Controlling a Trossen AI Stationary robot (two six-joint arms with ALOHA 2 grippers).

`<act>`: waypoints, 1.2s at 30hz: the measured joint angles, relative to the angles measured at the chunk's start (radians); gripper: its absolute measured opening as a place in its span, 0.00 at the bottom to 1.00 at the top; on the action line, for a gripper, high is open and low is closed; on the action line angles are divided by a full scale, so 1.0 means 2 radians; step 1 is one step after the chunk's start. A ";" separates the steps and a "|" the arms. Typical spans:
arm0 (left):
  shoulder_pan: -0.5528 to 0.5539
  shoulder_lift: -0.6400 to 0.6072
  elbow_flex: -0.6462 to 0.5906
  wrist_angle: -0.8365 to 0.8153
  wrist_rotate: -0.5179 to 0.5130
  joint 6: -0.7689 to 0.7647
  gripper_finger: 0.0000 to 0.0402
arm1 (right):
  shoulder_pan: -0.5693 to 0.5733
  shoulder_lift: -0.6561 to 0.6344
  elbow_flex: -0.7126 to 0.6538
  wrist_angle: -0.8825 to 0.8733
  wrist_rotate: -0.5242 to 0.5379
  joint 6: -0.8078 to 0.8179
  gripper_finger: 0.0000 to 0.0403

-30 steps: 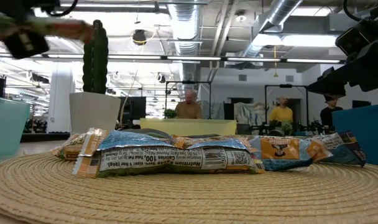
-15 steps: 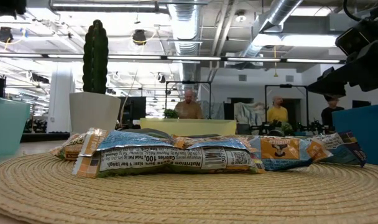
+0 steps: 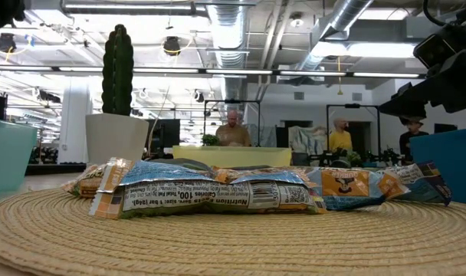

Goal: Pick and place Granola Bars by type
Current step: Put the red granola bar into the light blue bin

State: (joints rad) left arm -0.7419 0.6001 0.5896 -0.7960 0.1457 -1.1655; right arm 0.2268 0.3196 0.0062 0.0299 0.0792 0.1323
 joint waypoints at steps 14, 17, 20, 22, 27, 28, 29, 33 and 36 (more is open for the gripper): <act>-0.104 0.075 0.000 -0.005 -0.076 0.022 0.08 | 0.000 0.000 0.000 0.000 0.000 0.000 0.58; -0.122 0.095 0.000 -0.006 -0.104 0.022 0.08 | 0.000 0.000 0.000 0.000 0.000 0.000 0.58; -0.137 0.114 0.000 -0.005 -0.133 0.020 0.08 | 0.000 0.000 0.000 0.000 0.000 0.000 0.58; -0.145 0.125 0.000 -0.005 -0.142 0.017 0.08 | 0.000 0.000 0.000 0.000 0.000 0.000 0.58; -0.168 0.150 0.000 -0.003 -0.145 0.000 0.08 | 0.000 0.000 0.000 0.000 0.000 0.000 0.58; -0.172 0.154 0.000 -0.002 -0.146 -0.001 0.08 | 0.000 0.000 0.000 0.000 0.000 0.000 0.58; -0.175 0.157 0.000 -0.001 -0.147 -0.001 0.08 | 0.000 0.000 0.000 0.000 0.000 0.000 0.58; -0.182 0.170 0.000 0.001 -0.156 -0.002 0.08 | 0.000 0.000 0.000 0.000 0.000 0.000 0.58; -0.182 0.177 0.000 0.001 -0.169 0.009 0.08 | 0.000 0.000 0.000 0.000 0.000 0.000 0.58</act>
State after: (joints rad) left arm -1.1069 0.9548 0.5895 -0.7948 -0.1931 -1.1465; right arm 0.2266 0.3197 0.0063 0.0299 0.0792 0.1324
